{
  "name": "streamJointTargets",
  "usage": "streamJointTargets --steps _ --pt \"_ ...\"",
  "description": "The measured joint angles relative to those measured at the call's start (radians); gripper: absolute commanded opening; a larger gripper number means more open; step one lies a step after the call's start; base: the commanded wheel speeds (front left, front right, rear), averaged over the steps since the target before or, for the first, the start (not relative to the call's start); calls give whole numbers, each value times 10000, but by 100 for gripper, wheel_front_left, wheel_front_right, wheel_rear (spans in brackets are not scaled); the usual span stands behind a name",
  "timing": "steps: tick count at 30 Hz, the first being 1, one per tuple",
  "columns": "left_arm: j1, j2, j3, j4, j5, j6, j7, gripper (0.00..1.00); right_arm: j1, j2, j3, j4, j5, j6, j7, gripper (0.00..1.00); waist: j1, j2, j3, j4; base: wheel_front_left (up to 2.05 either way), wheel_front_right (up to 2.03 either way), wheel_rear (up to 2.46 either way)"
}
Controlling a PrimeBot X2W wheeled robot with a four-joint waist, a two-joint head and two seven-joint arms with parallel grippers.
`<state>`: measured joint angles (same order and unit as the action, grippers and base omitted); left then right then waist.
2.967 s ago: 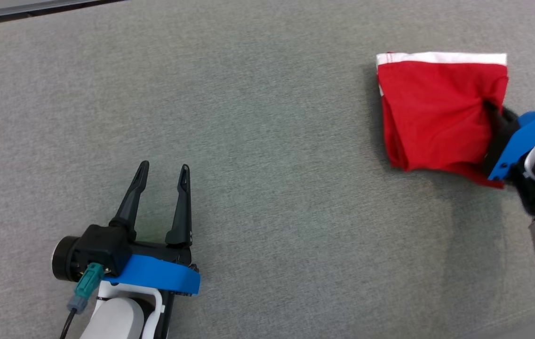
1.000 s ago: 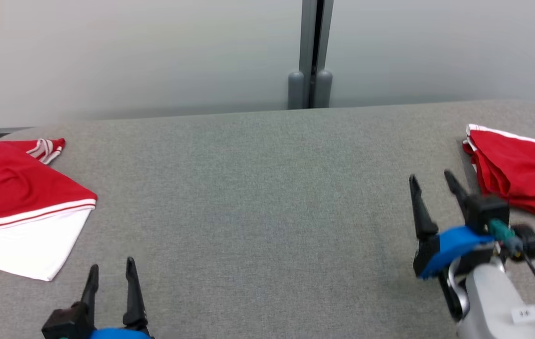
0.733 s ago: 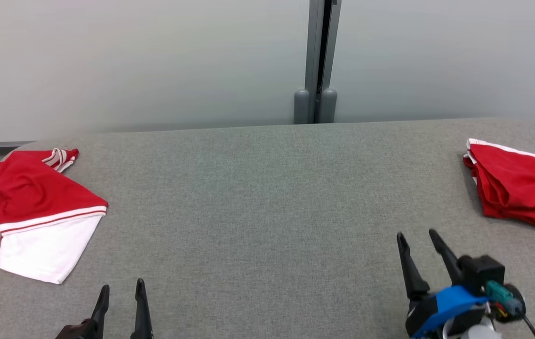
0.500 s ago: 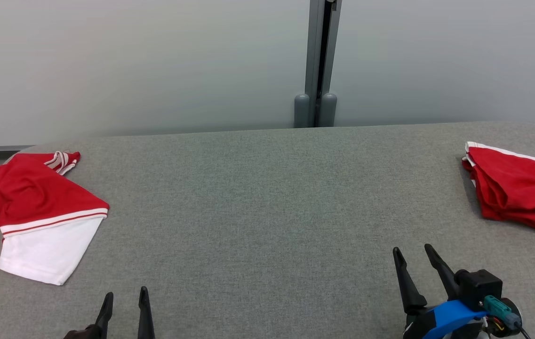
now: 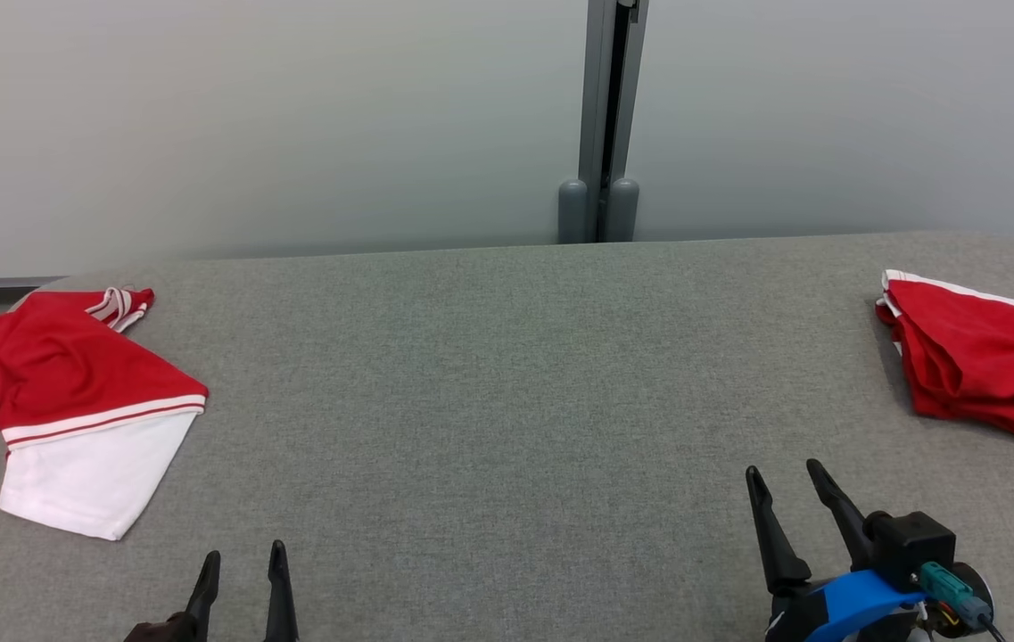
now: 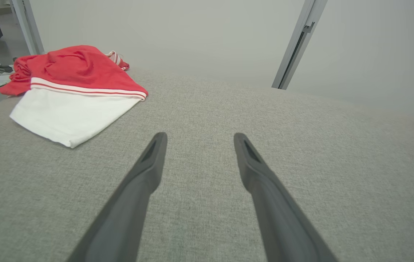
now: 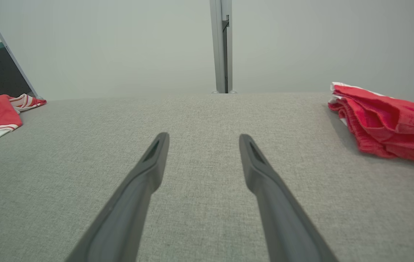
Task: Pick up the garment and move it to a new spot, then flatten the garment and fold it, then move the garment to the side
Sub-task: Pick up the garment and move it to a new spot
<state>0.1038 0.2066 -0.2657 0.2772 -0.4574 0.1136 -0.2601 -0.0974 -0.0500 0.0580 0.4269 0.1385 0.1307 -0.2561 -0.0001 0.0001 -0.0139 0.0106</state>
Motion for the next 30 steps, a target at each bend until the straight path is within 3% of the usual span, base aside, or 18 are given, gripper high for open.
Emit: streamJointTargets --steps 8,13,19,24,30 --pt "-48 -17 -10 -8 31 -17 -2 100 91 2 -4 -125 4 0 52 100 2 0 12 125 0 0 0" --pt "-140 -19 -27 -36 86 -59 -15 100 244 -2 -138 -188 36 0 54 100 2 0 -73 632 0 0 0" --pt "-244 90 2 -228 128 -10 -13 100 247 0 -96 -341 144 0 50 100 2 0 -132 1812 0 0 0" --pt "-246 174 98 -558 157 169 23 100 219 2 111 -370 245 0 38 100 1 0 -91 3239 0 0 0" --pt "-145 286 198 -915 100 282 73 100 205 6 466 -341 326 0 50 100 2 -1 78 4331 0 0 0"
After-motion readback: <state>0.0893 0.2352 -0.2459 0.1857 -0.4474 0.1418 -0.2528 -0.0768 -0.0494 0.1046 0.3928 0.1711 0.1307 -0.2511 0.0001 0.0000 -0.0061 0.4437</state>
